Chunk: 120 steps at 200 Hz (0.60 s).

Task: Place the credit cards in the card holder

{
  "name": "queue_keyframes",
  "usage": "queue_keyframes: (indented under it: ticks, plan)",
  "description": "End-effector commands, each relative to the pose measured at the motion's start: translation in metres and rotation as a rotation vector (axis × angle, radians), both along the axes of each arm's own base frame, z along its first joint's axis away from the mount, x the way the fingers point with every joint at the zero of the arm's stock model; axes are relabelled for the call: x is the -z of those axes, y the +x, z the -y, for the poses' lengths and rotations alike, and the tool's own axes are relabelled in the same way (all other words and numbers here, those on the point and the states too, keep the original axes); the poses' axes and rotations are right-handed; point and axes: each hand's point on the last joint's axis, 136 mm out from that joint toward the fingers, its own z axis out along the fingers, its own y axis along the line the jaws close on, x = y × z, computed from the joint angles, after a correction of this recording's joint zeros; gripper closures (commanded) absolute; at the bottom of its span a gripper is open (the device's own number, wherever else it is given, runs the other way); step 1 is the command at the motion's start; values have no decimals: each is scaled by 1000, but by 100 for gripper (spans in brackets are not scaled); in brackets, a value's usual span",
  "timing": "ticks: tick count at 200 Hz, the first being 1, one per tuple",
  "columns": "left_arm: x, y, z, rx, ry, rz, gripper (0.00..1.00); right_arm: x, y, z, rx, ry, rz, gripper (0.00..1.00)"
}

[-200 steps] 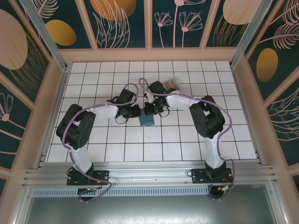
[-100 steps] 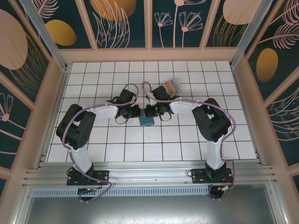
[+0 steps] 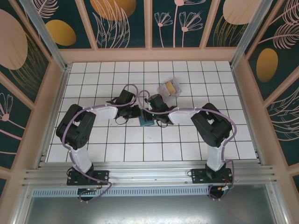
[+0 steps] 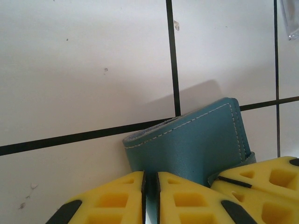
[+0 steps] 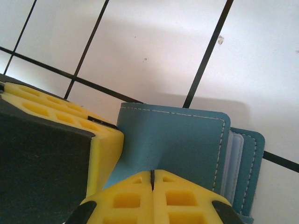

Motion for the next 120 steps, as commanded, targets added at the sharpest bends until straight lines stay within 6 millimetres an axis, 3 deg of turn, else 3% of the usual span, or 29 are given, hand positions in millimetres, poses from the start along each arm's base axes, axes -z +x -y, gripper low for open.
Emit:
queue_keyframes:
  ticks: [1,81,103,120]
  plan:
    - [9,-10,8,23,-34,-29,85,129,-102,95,-3,-467,-338,100]
    - [8,-14,3,8,-39,-14,87,144,-129,124,31,-505,-296,100]
    - [6,-13,4,6,-51,-5,87,146,-132,124,17,-505,-256,100]
    - [5,-14,6,5,-66,0,87,136,-127,117,18,-483,-221,100]
